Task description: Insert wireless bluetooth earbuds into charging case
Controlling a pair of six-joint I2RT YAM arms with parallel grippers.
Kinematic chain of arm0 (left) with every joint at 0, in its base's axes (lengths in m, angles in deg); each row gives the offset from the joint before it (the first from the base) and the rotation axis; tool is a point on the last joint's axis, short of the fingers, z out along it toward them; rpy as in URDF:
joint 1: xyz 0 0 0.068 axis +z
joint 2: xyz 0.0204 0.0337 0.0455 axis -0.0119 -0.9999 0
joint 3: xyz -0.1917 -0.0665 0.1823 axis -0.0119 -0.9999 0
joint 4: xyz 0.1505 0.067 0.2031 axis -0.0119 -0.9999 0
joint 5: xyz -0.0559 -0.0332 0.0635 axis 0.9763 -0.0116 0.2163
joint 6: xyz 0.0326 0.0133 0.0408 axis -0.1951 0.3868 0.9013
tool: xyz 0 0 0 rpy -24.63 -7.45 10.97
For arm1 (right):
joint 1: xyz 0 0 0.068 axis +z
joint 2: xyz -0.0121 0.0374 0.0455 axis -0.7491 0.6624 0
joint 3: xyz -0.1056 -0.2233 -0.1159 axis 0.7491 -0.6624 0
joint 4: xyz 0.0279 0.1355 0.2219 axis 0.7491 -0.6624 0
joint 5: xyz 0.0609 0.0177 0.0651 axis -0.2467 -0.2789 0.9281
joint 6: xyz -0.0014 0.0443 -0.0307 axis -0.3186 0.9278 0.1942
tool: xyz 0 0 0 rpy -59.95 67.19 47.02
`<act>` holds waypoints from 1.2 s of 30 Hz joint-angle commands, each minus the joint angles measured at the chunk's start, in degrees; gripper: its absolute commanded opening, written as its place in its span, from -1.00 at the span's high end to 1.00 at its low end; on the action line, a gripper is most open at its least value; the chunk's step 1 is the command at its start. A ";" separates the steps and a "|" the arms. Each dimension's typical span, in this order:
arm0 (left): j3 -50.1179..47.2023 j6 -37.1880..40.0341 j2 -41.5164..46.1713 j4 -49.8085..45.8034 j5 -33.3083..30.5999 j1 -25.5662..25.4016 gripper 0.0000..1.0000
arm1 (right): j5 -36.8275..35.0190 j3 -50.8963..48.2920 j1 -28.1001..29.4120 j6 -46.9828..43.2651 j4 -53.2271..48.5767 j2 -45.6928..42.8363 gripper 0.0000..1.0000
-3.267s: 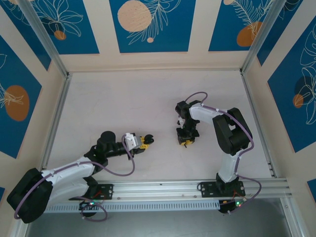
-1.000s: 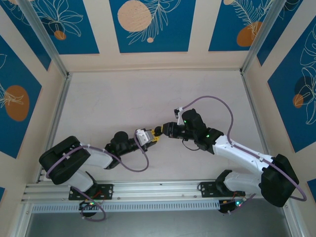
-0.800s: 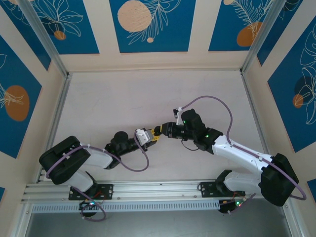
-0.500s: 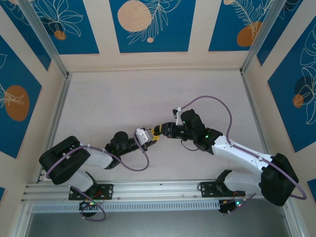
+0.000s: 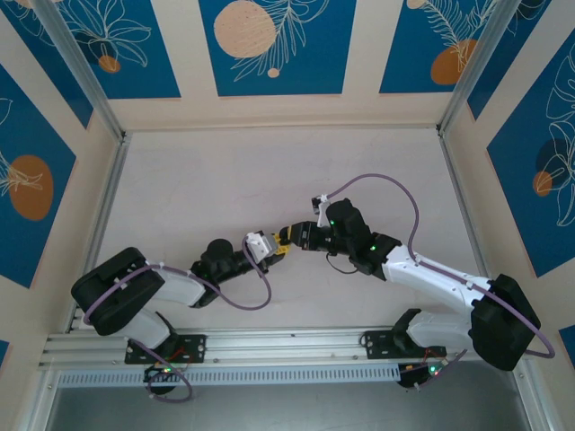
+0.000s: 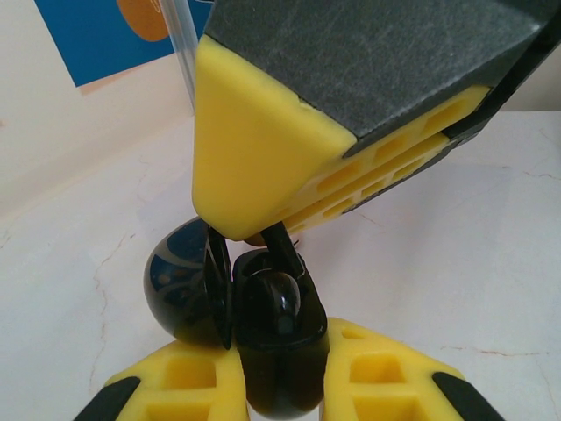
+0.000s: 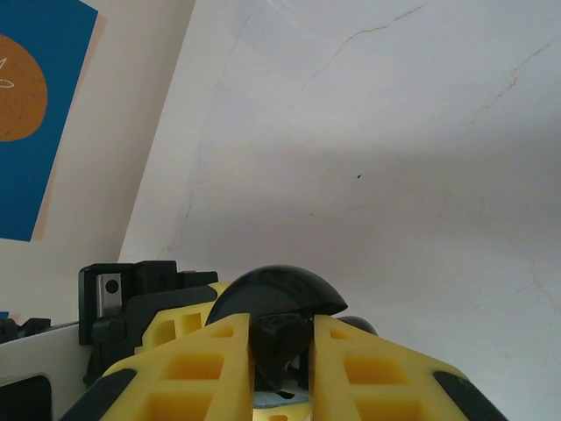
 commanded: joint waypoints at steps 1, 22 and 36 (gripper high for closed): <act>0.98 -0.71 0.83 5.72 0.33 -0.70 0.88 | -1.74 -0.39 0.71 -0.12 -1.20 0.68 0.61; 1.18 -2.46 0.54 8.70 0.33 -0.70 0.87 | -9.92 -4.46 4.37 0.32 6.22 -3.38 0.60; 0.83 -2.91 0.85 9.32 0.24 -0.70 0.87 | -8.18 -4.07 4.20 -0.39 7.31 -2.97 0.25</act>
